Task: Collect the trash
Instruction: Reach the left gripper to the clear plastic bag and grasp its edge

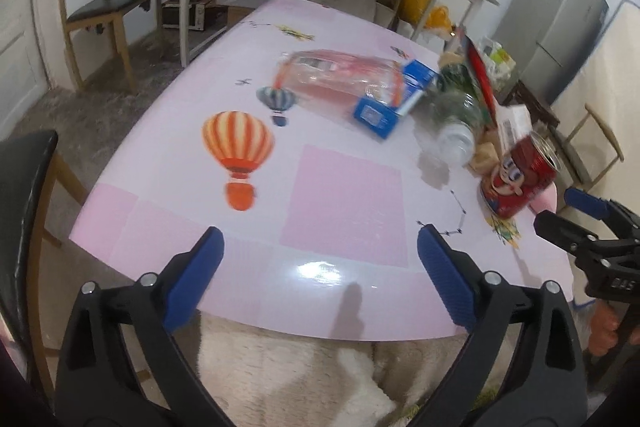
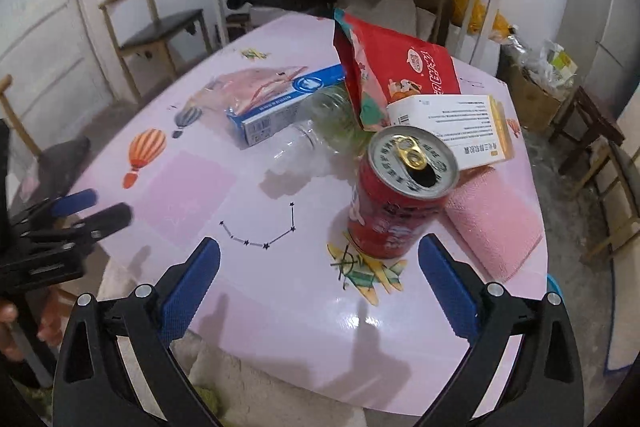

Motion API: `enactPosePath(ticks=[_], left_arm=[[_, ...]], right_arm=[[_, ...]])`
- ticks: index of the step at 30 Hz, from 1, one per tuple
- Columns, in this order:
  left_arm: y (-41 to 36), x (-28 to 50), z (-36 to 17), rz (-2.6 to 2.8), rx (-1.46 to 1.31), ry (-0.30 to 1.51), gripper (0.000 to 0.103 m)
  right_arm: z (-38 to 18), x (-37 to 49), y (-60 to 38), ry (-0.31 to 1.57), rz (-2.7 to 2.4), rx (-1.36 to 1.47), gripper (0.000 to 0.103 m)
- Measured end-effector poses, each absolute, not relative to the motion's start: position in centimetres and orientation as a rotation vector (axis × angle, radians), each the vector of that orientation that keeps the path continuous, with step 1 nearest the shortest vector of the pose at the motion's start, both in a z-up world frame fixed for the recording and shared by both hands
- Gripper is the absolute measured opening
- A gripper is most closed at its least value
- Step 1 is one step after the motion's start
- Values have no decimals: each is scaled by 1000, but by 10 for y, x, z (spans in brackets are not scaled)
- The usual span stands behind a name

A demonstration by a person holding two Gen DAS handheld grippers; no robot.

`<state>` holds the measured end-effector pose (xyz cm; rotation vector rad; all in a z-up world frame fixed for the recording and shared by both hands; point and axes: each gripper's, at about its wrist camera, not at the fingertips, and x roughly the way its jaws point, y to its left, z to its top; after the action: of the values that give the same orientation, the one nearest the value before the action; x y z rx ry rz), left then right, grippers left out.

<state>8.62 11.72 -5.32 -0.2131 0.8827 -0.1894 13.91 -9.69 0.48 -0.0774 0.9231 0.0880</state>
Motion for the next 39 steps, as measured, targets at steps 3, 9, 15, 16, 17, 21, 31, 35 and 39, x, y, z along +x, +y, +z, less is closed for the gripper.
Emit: enactPosePath(ticks=[3, 9, 15, 16, 17, 21, 31, 35, 39], left_arm=[[131, 90, -54, -182, -258, 876, 94], [151, 97, -60, -204, -343, 872, 94], [159, 99, -65, -214, -363, 848, 95], [160, 99, -65, -224, -362, 841, 94], [161, 99, -64, -230, -362, 835, 94], [162, 97, -63, -267, -349, 791, 95], [163, 136, -49, -361, -451, 783, 94], [168, 168, -47, -354, -569, 798, 94], [155, 198, -51, -376, -649, 824, 86]], right_arm=[[0, 156, -91, 953, 47, -102, 96], [-10, 161, -79, 981, 47, -120, 96], [-24, 167, -69, 1020, 94, -114, 96], [-26, 168, -68, 1025, 103, -107, 96], [-29, 169, -68, 1034, 111, -96, 96], [-38, 169, -66, 1039, 112, -82, 96], [-33, 163, -74, 946, 161, -61, 96], [-26, 162, -84, 899, 172, -14, 96], [-23, 162, -90, 863, 178, 39, 96]])
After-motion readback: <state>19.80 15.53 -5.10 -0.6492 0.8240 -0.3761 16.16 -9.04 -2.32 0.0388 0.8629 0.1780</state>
